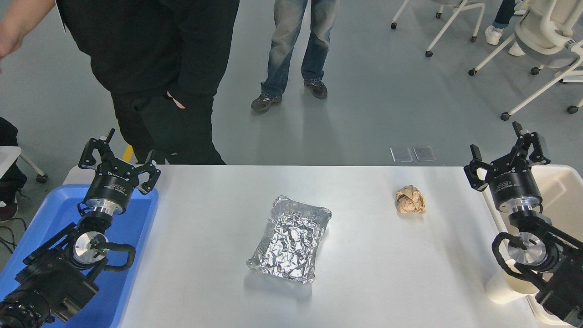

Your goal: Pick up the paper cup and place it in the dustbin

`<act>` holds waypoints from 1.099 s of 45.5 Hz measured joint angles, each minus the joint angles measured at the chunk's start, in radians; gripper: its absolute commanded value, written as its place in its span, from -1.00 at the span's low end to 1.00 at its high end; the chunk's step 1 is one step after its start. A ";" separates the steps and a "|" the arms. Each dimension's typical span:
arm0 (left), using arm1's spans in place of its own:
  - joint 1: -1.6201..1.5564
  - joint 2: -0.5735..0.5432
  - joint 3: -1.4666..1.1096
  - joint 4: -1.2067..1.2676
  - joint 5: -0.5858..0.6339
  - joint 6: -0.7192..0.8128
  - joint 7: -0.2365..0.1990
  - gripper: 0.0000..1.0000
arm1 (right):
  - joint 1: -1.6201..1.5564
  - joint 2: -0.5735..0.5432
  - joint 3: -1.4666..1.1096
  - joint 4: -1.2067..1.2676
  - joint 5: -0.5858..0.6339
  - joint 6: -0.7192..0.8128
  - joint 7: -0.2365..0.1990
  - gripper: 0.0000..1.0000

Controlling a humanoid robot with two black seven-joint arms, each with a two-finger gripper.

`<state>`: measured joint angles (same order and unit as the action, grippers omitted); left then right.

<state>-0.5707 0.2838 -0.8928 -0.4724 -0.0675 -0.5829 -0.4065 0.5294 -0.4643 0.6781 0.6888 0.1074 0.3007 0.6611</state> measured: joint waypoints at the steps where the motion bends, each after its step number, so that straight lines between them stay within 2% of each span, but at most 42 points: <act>1: 0.000 0.000 0.000 0.000 0.000 0.000 0.000 0.98 | 0.000 0.000 0.000 0.000 0.000 0.000 0.000 1.00; 38: 0.000 0.000 0.000 0.000 0.000 0.000 0.000 0.98 | 0.019 -0.008 -0.008 0.003 0.000 0.000 -0.004 1.00; 45: 0.000 0.000 0.000 0.000 0.000 0.000 0.000 0.98 | 0.059 -0.055 -0.070 0.003 -0.003 -0.005 -0.016 1.00; 50: 0.000 0.000 0.000 0.000 0.000 0.000 0.000 0.98 | 0.141 -0.113 -0.221 0.003 0.000 -0.008 -0.045 1.00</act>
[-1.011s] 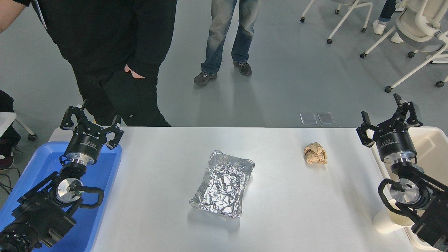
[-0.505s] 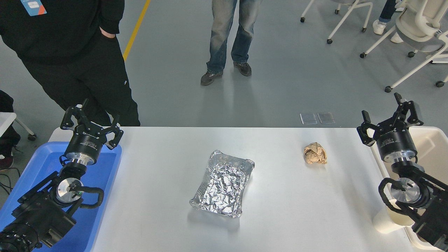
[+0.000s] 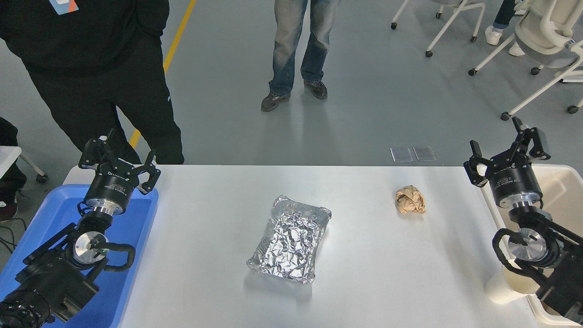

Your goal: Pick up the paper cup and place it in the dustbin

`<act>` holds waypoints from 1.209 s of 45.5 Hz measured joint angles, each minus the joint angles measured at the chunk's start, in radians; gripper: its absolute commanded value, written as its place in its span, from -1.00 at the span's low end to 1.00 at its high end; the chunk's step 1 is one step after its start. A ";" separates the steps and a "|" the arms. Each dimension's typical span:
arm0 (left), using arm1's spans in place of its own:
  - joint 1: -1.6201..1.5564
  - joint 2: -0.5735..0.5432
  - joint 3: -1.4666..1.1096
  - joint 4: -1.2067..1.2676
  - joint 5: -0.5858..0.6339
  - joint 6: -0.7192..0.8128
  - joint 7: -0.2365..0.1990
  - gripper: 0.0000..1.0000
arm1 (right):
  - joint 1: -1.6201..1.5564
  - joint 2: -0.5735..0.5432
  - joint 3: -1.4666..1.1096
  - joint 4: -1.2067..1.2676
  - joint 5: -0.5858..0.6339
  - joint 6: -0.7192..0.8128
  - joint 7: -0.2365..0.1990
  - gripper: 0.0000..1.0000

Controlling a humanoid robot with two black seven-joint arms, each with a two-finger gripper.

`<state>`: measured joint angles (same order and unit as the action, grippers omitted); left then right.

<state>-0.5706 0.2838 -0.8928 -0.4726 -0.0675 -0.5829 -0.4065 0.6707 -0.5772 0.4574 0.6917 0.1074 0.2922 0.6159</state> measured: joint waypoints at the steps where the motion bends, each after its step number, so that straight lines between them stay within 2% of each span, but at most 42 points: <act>1: 0.000 0.000 0.000 0.000 0.000 0.000 0.000 0.98 | 0.016 -0.010 -0.031 0.000 0.000 0.000 -0.006 1.00; 13: 0.000 0.000 0.000 0.000 0.000 0.000 0.000 0.98 | 0.322 -0.133 -0.563 0.000 0.002 0.003 -0.059 1.00; 23: 0.000 0.000 0.000 0.000 0.000 -0.001 0.000 0.98 | 0.590 -0.167 -1.002 -0.001 -0.007 0.031 -0.095 1.00; 39: 0.000 0.000 0.000 0.000 0.000 -0.001 0.000 0.98 | 0.880 -0.113 -1.552 0.029 -0.014 0.139 -0.115 1.00; 50: -0.001 0.000 0.000 0.000 0.000 -0.001 0.000 0.98 | 1.069 -0.073 -1.783 0.155 -0.021 0.175 -0.117 1.00; 55: -0.001 0.000 0.000 0.000 0.000 -0.001 0.000 0.98 | 1.169 -0.053 -1.853 0.224 -0.024 0.245 -0.117 1.00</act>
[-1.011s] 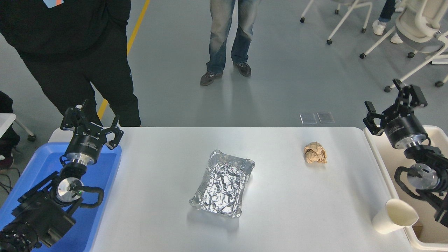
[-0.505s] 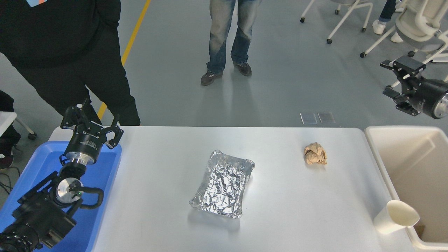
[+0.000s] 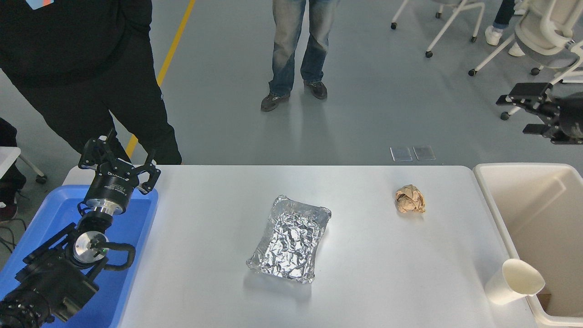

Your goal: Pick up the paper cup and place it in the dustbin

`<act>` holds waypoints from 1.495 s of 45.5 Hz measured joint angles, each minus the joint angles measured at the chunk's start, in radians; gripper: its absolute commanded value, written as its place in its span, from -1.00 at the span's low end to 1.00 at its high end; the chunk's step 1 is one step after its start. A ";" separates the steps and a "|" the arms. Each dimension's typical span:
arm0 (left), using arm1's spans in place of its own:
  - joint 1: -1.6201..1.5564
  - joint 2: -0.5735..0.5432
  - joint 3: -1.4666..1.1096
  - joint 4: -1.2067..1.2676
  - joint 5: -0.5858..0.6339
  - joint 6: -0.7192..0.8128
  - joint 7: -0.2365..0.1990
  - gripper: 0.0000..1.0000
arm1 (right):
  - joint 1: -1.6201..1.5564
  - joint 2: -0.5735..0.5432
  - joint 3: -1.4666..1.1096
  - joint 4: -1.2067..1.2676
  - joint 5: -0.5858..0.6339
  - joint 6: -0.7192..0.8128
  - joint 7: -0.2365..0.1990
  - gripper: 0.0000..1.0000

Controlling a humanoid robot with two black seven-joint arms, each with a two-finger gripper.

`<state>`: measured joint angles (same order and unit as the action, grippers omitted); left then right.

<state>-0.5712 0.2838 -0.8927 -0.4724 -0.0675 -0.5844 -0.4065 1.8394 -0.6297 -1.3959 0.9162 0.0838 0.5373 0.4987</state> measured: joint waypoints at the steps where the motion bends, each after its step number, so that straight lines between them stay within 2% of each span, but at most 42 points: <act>1: 0.000 0.000 0.000 0.000 0.000 0.000 0.000 0.98 | 0.019 0.004 -0.010 0.012 -0.001 0.014 0.000 1.00; 18: 0.000 0.000 0.000 0.000 0.000 0.000 0.000 0.98 | 0.330 0.070 -0.167 0.235 -0.123 0.200 -0.011 1.00; 24: 0.000 0.000 0.000 0.000 0.000 -0.001 0.000 0.98 | 0.400 0.089 -0.210 0.281 -0.148 0.223 -0.066 1.00; 30: 0.000 0.000 0.000 0.000 0.000 -0.001 0.000 0.98 | 0.444 0.098 -0.250 0.307 -0.161 0.235 -0.147 1.00; 34: 0.000 0.000 0.000 0.000 0.000 -0.001 0.000 0.98 | 0.460 0.099 -0.275 0.317 -0.168 0.240 -0.186 1.00; 41: 0.001 0.000 0.000 0.000 0.000 -0.001 0.000 0.98 | 0.486 0.101 -0.315 0.344 -0.178 0.244 -0.225 1.00; 54: 0.001 0.000 0.000 0.000 0.000 -0.001 0.000 0.98 | 0.521 0.102 -0.332 0.387 -0.185 0.247 -0.249 1.00; 68: 0.001 0.000 0.000 0.000 0.000 -0.001 0.000 0.98 | 0.465 0.061 -0.298 0.381 -0.176 0.248 -0.251 1.00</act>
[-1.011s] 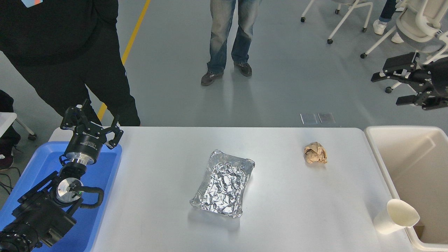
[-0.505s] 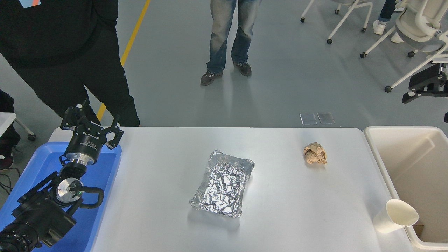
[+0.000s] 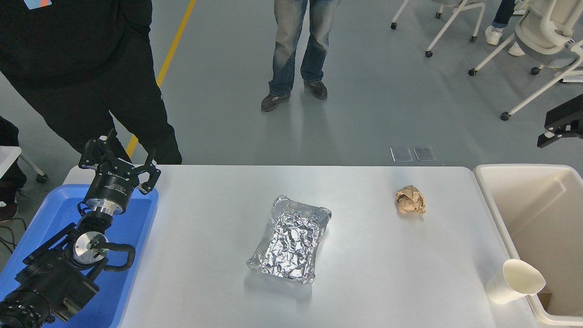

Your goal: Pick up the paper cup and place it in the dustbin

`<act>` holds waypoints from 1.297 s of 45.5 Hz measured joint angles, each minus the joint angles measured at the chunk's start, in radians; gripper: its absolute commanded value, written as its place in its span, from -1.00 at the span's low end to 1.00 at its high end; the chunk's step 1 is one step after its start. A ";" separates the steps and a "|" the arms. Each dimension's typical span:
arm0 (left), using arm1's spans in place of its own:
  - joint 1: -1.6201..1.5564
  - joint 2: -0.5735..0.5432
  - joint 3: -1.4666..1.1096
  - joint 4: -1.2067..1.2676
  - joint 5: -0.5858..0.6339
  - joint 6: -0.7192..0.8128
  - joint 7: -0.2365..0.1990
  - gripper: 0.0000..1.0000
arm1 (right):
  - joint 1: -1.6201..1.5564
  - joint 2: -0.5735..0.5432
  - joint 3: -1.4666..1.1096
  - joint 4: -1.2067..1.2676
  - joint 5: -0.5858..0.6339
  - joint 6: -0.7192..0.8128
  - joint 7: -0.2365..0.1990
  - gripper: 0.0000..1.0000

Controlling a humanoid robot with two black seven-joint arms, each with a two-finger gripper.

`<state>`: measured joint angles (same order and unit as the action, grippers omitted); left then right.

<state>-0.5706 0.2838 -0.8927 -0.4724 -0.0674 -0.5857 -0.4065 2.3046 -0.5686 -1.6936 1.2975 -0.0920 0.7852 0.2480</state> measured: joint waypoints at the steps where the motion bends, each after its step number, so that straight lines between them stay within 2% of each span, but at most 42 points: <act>1: 0.000 0.000 0.000 0.000 0.000 0.000 0.000 0.98 | -0.006 -0.003 0.003 -0.002 0.000 0.000 0.000 1.00; 22: 0.000 0.000 0.000 0.000 0.000 0.001 0.000 0.98 | -0.174 -0.081 0.044 -0.026 0.004 -0.009 0.000 1.00; 40: 0.000 0.000 0.000 0.000 0.000 0.001 0.000 0.98 | -0.506 -0.116 0.124 -0.038 -0.003 -0.338 -0.002 1.00; 59: 0.000 0.000 0.000 0.000 0.000 0.001 0.000 0.98 | -0.744 -0.122 0.215 -0.078 -0.006 -0.515 -0.004 1.00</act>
<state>-0.5706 0.2838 -0.8928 -0.4724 -0.0675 -0.5851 -0.4065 1.5607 -0.6910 -1.4785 1.2195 -0.0985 0.2705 0.2444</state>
